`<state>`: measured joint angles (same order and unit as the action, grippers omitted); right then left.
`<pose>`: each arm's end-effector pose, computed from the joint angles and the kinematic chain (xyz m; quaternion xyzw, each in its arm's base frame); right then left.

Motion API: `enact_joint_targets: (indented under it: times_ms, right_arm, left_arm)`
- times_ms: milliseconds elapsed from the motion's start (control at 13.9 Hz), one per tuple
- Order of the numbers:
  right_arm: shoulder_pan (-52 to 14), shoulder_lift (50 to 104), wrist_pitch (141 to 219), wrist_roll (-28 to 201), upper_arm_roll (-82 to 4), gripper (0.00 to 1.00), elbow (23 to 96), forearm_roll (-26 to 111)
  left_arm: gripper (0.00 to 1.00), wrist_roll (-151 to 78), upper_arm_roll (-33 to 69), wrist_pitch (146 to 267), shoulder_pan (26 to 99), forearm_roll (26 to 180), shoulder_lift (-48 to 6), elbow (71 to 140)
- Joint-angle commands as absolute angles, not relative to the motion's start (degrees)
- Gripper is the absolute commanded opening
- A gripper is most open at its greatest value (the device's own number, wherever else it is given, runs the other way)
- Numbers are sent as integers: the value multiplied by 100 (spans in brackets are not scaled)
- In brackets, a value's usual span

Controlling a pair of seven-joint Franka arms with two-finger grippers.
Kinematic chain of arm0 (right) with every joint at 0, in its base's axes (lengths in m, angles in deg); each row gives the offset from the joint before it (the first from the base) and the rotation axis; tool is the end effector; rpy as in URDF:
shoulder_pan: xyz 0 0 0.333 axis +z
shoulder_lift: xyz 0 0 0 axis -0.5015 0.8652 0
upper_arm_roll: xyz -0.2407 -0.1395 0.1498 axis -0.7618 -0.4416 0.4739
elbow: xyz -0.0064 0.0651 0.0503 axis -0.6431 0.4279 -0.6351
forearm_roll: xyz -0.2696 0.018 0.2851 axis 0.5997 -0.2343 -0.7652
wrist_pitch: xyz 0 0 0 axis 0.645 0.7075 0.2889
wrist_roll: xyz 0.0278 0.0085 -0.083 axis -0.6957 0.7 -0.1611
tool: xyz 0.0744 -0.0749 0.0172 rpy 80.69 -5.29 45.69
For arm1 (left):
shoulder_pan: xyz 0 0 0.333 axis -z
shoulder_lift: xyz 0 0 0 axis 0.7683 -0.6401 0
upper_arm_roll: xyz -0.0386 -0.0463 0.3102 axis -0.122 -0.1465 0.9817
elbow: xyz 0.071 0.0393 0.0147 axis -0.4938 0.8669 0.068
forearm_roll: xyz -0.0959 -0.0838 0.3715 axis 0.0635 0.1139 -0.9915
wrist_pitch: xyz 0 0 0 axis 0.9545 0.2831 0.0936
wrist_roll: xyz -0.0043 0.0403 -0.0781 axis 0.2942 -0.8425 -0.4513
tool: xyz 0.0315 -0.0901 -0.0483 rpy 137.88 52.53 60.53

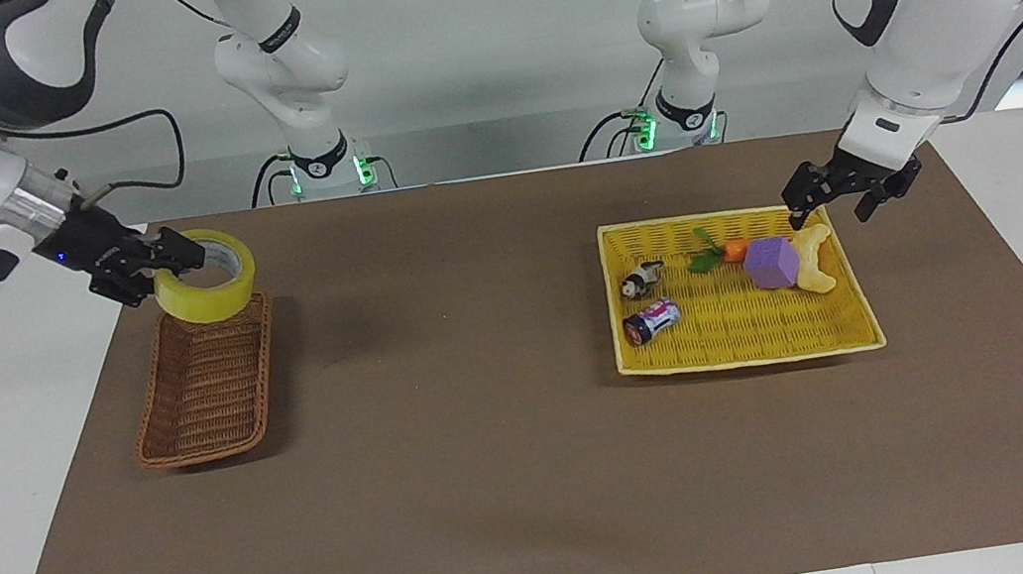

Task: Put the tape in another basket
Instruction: 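Lower the tape into the wicker basket while the left gripper withdraws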

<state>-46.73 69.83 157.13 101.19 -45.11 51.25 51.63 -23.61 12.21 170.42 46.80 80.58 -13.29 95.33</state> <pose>0.5781 -0.1242 0.5106 -0.9794 -0.0333 0.0147 0.1987 0.5741 -0.0566 0.5441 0.9993 -0.0189 0.0037 0.0313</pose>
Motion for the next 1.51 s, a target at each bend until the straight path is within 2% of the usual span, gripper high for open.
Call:
enact_joint_targets:
  times_ms: [0, 143, 287, 573, 789, 860, 932, 1004, 1219, 1434]
  right_arm:
    - [-4672, 7226, 16379, 10749, -4484, 0, 5493, 6002]
    - [-4697, 7392, 16949, 10866, -4492, 0, 5871, 6103]
    - [-4741, 7611, 17513, 10936, -4484, 0, 6197, 6112]
    - [-4978, 7989, 17778, 11322, -4484, 0, 6207, 6121]
    - [-4987, 8043, 17823, 11350, -4484, 0, 6207, 6121]
    - [-4979, 8043, 17832, 11341, -4484, 9, 6207, 6121]
    - [-4926, 8052, 17849, 11324, -4492, 68, 6207, 6121]
    - [-4926, 8052, 17849, 11245, -4484, 100, 6207, 6121]
    - [-4926, 8105, 17867, 11078, -4484, 100, 6058, 6086]
    - [-4734, 8149, 18085, 10447, -4457, 100, 5559, 6165]
  left_arm:
    - [100, -2338, 1742, 16830, 5096, 7951, -1310, 9403]
    - [100, -2347, 2446, 16716, 5581, 8004, -1266, 9368]
    - [100, -2338, 2484, 16549, 5521, 8013, -1118, 9297]
    - [100, -2364, 2440, 16487, 5618, 8013, -932, 9324]
    - [100, -2356, 2449, 16198, 5609, 8013, -897, 9306]
    - [100, -2347, 2466, 16118, 5609, 8004, -871, 9289]
    - [100, -2347, 2449, 16039, 5574, 8004, -749, 9289]
    - [100, -2364, 2449, 16004, 5557, 8013, -730, 9306]
    - [100, -2373, 2449, 16074, 5548, 8004, -739, 9289]
    - [100, -2382, 2519, 16082, 5504, 8004, -739, 9289]
